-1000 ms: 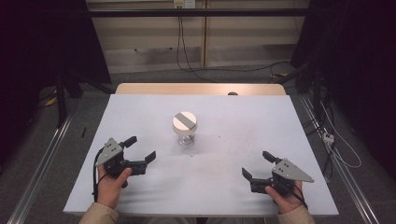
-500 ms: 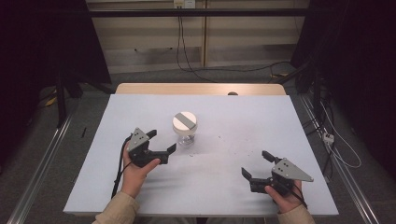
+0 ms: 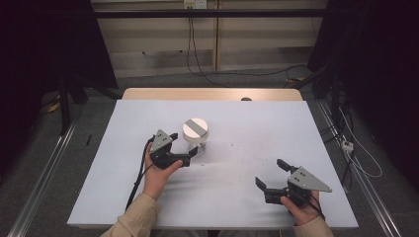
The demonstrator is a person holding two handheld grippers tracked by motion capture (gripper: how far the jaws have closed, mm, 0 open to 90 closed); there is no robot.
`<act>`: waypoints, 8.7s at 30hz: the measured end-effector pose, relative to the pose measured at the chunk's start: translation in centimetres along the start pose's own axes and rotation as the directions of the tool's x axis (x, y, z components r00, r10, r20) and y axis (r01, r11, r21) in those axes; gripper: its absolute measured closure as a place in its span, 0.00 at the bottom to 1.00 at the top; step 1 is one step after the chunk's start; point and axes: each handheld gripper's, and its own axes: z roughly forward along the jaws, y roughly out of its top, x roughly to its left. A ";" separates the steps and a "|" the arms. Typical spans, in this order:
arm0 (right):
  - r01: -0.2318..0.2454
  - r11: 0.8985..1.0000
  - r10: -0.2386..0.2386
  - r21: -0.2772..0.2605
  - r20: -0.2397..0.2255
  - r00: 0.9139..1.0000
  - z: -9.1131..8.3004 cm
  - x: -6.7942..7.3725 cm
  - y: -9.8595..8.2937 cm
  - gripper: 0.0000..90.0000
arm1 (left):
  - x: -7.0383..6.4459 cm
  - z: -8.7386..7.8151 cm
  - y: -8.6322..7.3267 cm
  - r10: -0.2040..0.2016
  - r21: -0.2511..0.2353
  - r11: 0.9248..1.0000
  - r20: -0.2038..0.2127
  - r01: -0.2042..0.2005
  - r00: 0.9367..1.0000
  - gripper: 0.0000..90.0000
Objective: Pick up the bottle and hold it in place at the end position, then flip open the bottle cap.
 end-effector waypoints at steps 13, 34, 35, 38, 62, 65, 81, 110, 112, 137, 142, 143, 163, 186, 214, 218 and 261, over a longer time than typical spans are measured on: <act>0.003 1.000 -0.003 0.002 -0.002 1.000 0.0 0.0 0.0 0.04 | 0.0 1.8 0.0 0.009 0.042 0.999 -0.017 -0.008 1.000 0.10; -0.001 1.000 0.001 0.003 -0.008 1.000 0.1 -0.1 -0.1 0.05 | -0.1 3.9 0.2 0.006 0.061 0.998 -0.030 -0.004 1.000 0.12; -0.002 1.000 0.002 0.004 -0.007 1.000 0.1 -0.1 -0.1 0.05 | -0.2 4.1 0.4 0.016 0.066 0.998 -0.026 -0.015 1.000 0.12; -0.002 1.000 0.003 0.005 -0.008 1.000 0.1 -0.1 -0.1 0.05 | -0.3 4.4 0.5 0.018 0.065 0.998 -0.028 -0.016 0.999 0.12; -0.002 1.000 0.002 0.009 -0.010 1.000 0.2 -0.1 -0.1 0.05 | -0.1 5.2 0.3 0.024 0.039 0.999 -0.024 -0.023 0.999 0.18; -0.002 1.000 0.002 0.009 -0.011 1.000 0.2 -0.2 -0.1 0.05 | -0.1 5.2 0.3 0.042 0.041 0.998 -0.025 -0.041 0.999 0.19; -0.001 1.000 0.001 0.007 -0.011 1.000 0.1 -0.2 -0.1 0.05 | 0.0 5.0 0.6 0.039 0.008 0.999 -0.009 -0.039 0.999 0.20; -0.005 1.000 0.005 0.006 -0.009 1.000 0.3 -0.2 -0.2 0.05 | -0.5 6.7 2.3 0.056 -0.016 0.998 0.015 -0.056 0.998 0.20; -0.005 1.000 0.005 0.006 -0.008 1.000 0.3 -0.3 -0.2 0.05 | -0.6 6.8 2.3 0.060 -0.014 0.998 0.015 -0.060 0.998 0.20; -0.010 1.000 0.010 0.009 -0.006 1.000 0.3 -0.4 -0.3 0.05 | -1.6 8.7 1.8 0.090 0.022 0.996 0.040 -0.090 0.995 0.21; -0.011 1.000 0.011 0.008 -0.007 1.000 0.3 -0.4 -0.3 0.05 | -1.6 8.9 1.5 0.087 0.028 0.996 0.034 -0.087 0.996 0.21; -0.011 1.000 0.011 0.008 -0.007 1.000 0.3 -0.4 -0.2 0.05 | -1.6 8.9 1.5 0.083 0.027 0.996 0.034 -0.084 0.996 0.21; -0.011 1.000 0.011 0.009 -0.011 1.000 0.5 -0.3 -0.2 0.05 | -2.0 9.3 1.4 0.094 0.025 0.995 0.048 -0.096 0.994 0.21; -0.024 1.000 0.023 -0.007 -0.034 0.999 4.8 0.2 2.1 0.05 | -2.1 9.5 1.1 0.108 0.002 0.994 0.045 -0.108 0.993 0.21; -0.047 0.999 0.048 0.009 -0.052 0.997 9.1 0.8 4.8 0.08 | -2.2 9.5 1.1 0.119 0.005 0.993 0.042 -0.119 0.992 0.21; -0.053 0.998 0.054 0.015 -0.055 0.997 9.4 0.8 4.9 0.08 | -2.2 9.4 1.1 0.109 0.007 0.994 0.043 -0.110 0.993 0.21; -0.037 0.997 0.045 0.064 -0.130 0.991 11.6 1.4 6.1 0.62 | -2.3 9.4 1.1 0.110 0.012 0.994 0.035 -0.110 0.993 0.21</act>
